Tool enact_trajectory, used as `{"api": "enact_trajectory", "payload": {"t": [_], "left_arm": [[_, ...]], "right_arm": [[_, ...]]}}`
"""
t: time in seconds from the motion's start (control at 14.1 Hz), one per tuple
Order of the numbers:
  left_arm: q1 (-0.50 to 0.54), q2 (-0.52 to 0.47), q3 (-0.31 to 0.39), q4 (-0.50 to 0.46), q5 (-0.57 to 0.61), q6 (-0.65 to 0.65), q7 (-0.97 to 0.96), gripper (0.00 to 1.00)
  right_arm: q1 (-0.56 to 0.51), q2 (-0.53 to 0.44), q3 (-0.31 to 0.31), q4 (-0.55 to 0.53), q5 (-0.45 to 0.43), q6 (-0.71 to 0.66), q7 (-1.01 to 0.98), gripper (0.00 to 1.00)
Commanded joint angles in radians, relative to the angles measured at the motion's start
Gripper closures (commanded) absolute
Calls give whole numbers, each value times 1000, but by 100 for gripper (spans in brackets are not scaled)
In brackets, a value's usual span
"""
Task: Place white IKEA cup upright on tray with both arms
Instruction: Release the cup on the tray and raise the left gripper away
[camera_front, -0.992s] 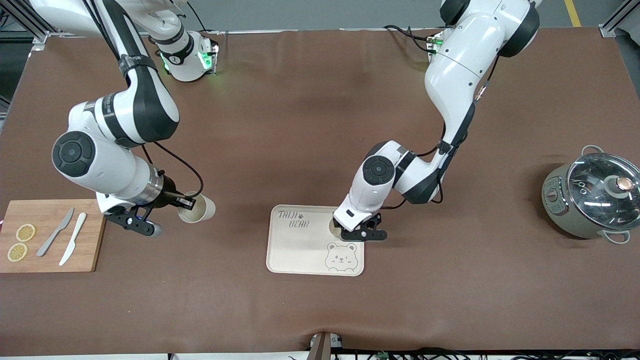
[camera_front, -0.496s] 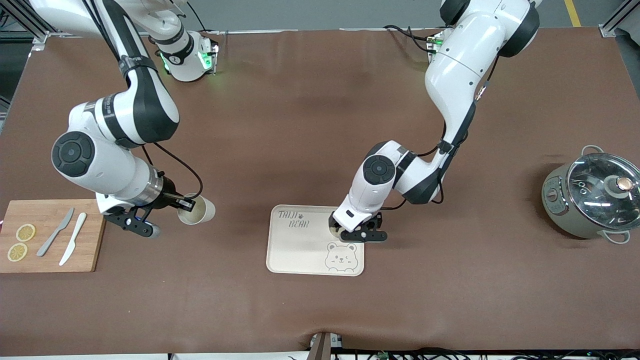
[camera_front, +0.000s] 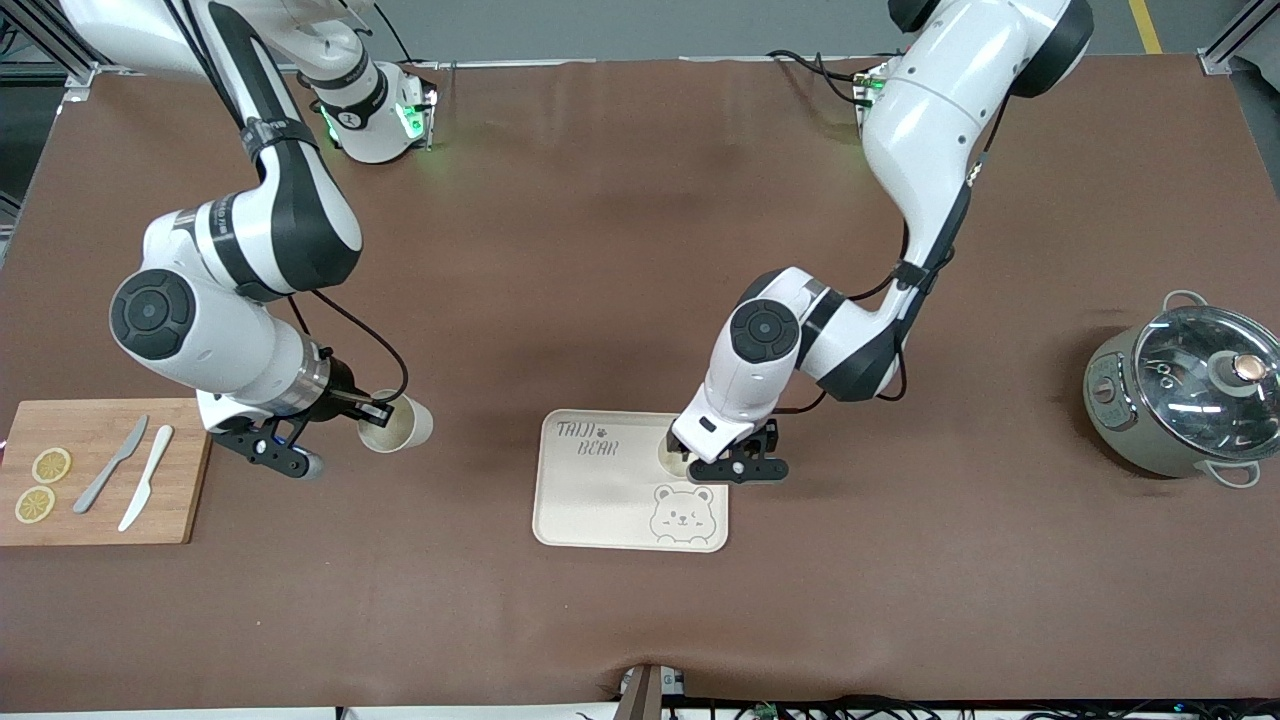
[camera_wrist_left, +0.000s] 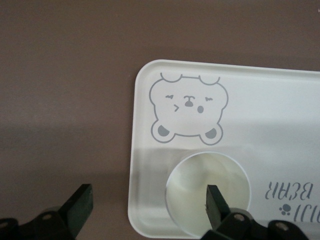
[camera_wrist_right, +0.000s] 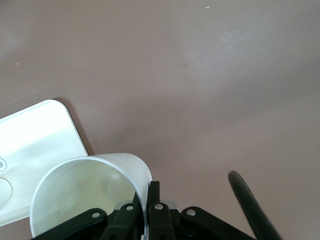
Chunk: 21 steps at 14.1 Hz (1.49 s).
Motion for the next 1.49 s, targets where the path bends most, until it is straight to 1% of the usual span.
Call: {"api": "enact_trajectory", "payload": {"t": [0.0,0.21,0.28,0.5,0.71,0.85,1.13,1.42], "left_arm": [[8,-70,6,-21,27,-96,42,0],[42,-127,1,-31,25,-174,111,0],[54,-162,1,-48,24,-200,138,0],[123,-259,-3,-91,15,-223,204,0],[207,-327,-6,-90,5,-341,329,0],[272,-366,-6,-90,-19,-389,404,0],[396,-426,-6,-91,-60,-475,550,0],[468,-509,-8,-90,-97,-599,599,0]], "right_arm": [[63,30,-9,26,20,45,111,100],[128,65,-9,26,17,132,270,100],[155,77,-9,26,13,174,324,100],[221,134,-13,31,-6,283,467,100],[265,209,-16,69,-67,326,571,100],[281,257,-16,101,-104,327,619,100],[297,309,-19,120,-112,395,639,100],[295,341,-29,120,-145,422,639,100]]}}
